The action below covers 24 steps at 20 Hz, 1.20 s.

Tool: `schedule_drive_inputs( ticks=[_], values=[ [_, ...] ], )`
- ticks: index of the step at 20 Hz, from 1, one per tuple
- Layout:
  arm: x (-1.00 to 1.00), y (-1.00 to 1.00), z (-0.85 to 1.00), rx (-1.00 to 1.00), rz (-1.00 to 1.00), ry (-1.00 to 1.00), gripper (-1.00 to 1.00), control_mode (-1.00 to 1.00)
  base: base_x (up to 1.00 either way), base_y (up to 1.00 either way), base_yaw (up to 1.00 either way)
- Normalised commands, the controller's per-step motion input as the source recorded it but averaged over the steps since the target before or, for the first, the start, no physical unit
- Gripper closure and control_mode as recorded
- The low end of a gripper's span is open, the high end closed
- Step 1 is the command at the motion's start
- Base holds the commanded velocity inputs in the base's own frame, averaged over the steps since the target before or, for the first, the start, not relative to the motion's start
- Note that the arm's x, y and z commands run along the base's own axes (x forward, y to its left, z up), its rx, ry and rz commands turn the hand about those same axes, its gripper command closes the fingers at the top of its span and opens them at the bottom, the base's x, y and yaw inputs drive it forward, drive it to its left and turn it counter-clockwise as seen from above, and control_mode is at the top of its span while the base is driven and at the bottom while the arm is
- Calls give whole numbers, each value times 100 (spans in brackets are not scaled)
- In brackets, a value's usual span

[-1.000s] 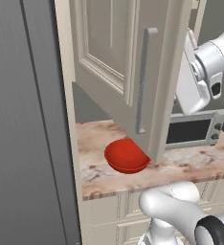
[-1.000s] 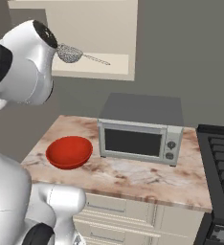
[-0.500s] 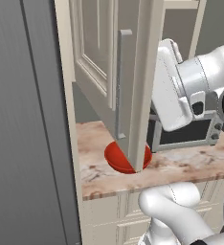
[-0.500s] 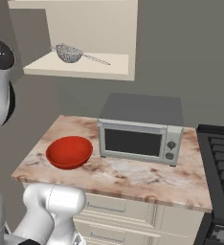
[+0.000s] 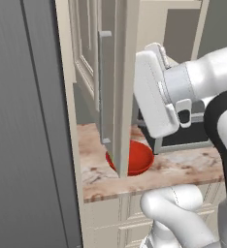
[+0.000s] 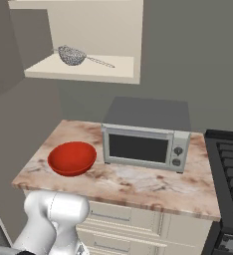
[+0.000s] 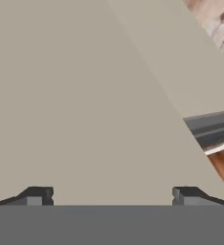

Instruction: Open the cabinet and setup a tea strainer by placing it in the bowl upright.

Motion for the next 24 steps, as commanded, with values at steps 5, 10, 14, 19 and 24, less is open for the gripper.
schedule_drive_inputs(
  ticks=[5,10,14,19,24],
  values=[
    [0,13,0,-2,0,0,-100,-100,0,0,0],
    [6,-25,-5,-8,0,0,-100,-100,0,0,0],
    [1,-23,-1,-4,0,0,-100,-100,0,0,0],
    [25,-33,-35,-14,0,0,-100,-100,0,0,0],
    [52,-78,-68,-27,7,-5,-100,-100,0,0,0]
  ],
)
